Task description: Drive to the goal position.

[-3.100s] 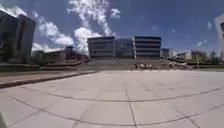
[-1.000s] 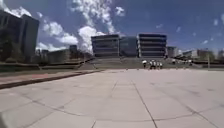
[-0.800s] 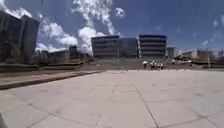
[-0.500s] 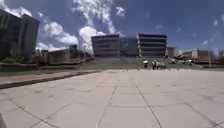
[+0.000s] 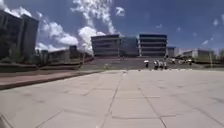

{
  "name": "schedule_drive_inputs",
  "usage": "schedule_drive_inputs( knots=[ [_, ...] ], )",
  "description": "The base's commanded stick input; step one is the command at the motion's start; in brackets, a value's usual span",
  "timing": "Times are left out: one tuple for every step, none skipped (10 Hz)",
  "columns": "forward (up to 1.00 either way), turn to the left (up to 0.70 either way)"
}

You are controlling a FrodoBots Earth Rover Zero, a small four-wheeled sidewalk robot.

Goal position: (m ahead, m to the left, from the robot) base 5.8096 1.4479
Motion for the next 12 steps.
schedule_drive_inputs(
  knots=[
    [0.7, 0.08],
    [0.7, 0.07],
    [0.7, 0.07],
    [0.7, 0.06],
    [0.7, 0.06],
    [0.7, 0.05],
    [0.7, 0.06],
    [0.7, 0.06],
    [0.7, 0.07],
    [0.7, 0.08],
    [0.7, 0.08],
    [0.7, 0.08]
  ],
)
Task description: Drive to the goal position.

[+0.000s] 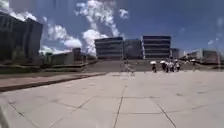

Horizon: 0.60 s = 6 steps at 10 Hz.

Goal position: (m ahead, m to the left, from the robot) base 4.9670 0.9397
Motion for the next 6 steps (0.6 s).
schedule_drive_inputs(
  knots=[
    [0.7, 0.08],
    [0.7, 0.08],
    [0.7, 0.08],
    [0.7, 0.08],
    [0.7, 0.08],
    [0.7, 0.07]
  ],
)
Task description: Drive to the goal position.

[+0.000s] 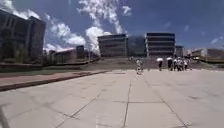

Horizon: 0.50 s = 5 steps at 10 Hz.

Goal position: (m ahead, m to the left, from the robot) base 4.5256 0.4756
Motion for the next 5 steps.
schedule_drive_inputs(
  knots=[
    [0.7, 0.07],
    [0.7, 0.08],
    [0.7, 0.08],
    [0.7, 0.08],
    [0.7, 0.08]
  ],
)
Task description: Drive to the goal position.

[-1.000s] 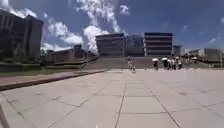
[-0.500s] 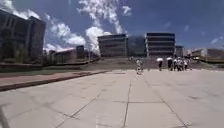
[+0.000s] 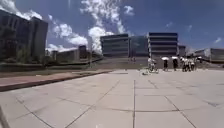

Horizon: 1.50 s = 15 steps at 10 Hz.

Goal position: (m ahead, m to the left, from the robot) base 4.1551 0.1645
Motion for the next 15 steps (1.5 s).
schedule_drive_inputs(
  knots=[
    [0.7, 0.08],
    [0.7, 0.08],
    [0.7, 0.12],
    [0.7, 0.1],
    [0.7, -0.01],
    [0.7, -0.13],
    [0.7, -0.24],
    [0.7, -0.35],
    [0.7, -0.29],
    [0.7, -0.12],
    [0.7, 0.02],
    [0.7, 0.0],
    [0.7, 0.0],
    [0.7, 0.01],
    [0.7, 0.01]
  ],
)
